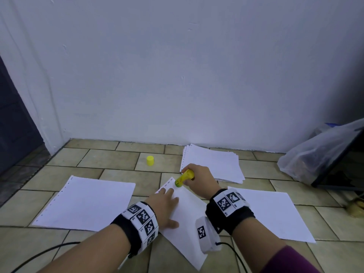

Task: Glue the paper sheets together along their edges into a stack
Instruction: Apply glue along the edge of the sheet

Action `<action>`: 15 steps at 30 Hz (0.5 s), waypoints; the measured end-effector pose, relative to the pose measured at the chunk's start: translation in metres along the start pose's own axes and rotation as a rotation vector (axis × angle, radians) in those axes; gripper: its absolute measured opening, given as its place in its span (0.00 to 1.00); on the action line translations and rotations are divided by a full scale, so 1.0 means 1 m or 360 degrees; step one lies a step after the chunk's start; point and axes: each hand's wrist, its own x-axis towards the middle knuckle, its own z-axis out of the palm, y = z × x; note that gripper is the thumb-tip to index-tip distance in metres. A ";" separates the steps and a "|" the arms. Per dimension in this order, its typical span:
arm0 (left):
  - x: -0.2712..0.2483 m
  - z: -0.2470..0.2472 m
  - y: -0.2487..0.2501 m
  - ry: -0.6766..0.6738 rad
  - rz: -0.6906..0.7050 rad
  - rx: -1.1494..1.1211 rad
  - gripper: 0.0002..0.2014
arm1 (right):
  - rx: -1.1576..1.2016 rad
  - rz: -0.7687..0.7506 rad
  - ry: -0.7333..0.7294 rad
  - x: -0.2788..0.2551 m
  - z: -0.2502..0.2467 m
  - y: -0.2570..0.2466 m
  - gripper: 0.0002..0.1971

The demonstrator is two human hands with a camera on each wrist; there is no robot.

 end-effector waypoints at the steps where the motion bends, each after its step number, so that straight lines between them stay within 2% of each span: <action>1: 0.000 0.000 0.000 0.0002 -0.0001 0.0004 0.38 | -0.0016 -0.0007 -0.0018 0.002 0.002 -0.002 0.15; 7: 0.001 -0.001 -0.002 0.0002 0.0000 -0.0022 0.38 | -0.0341 -0.0030 -0.0150 0.001 -0.010 -0.005 0.15; 11: 0.004 -0.004 -0.007 -0.0032 0.0021 -0.0056 0.39 | -0.0598 -0.0067 -0.0336 -0.015 -0.032 -0.005 0.13; 15: 0.006 -0.010 -0.020 -0.0035 0.0059 -0.0139 0.34 | -0.0730 0.0002 -0.0443 -0.028 -0.046 -0.001 0.14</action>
